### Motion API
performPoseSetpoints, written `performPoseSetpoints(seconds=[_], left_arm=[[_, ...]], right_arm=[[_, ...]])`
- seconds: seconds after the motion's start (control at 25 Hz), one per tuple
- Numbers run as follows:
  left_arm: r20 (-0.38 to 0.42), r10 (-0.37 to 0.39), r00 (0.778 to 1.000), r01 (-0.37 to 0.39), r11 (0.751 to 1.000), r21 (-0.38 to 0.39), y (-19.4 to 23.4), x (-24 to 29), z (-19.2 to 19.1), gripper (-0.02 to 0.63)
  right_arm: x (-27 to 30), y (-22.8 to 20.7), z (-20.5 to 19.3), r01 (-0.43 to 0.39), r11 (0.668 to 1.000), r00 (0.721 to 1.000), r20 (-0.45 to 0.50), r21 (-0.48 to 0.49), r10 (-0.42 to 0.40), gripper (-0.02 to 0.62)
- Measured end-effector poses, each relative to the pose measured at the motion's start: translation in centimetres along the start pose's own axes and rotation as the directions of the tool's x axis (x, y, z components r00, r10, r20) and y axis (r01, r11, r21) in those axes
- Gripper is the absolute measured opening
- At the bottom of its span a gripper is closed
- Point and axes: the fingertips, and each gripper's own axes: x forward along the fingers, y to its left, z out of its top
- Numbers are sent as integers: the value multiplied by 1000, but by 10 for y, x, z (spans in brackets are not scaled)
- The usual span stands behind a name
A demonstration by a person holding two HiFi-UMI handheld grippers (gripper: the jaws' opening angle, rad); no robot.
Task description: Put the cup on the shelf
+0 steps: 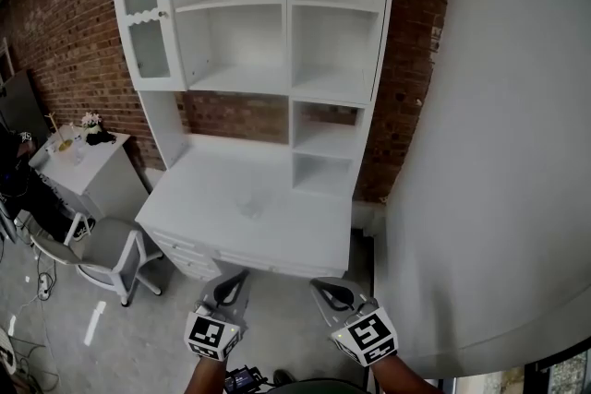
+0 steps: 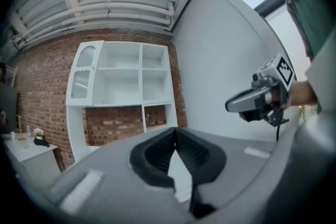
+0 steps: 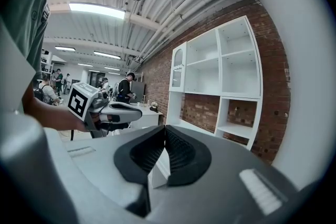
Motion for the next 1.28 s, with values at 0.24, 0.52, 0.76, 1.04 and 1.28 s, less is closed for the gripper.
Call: performPoseSetpoints(seconds=[0.24, 0.52, 0.76, 1.04, 1.28], left_arm=[[-15, -10, 1000, 10, 1000, -21, 33, 17, -16, 2], [-52, 38, 998, -40, 998, -42, 68, 45, -41, 2], [-92, 114, 989, -119, 992, -46, 102, 84, -53, 2], [-114, 176, 978, -183, 982, -54, 125, 149, -64, 2], [-148, 233, 961, -244, 968, -56, 136, 186, -81, 2]], right_arm=[[37, -7, 2, 2, 1000, 1000, -12, -1, -2, 8], [82, -39, -5, -35, 999, 999, -22, 16, 36, 8], [123, -76, -4, -109, 994, 994, -22, 4, 110, 8], [154, -141, -5, -158, 987, 987, -23, -8, 157, 8], [170, -179, -10, -205, 979, 979, -13, -13, 205, 8]])
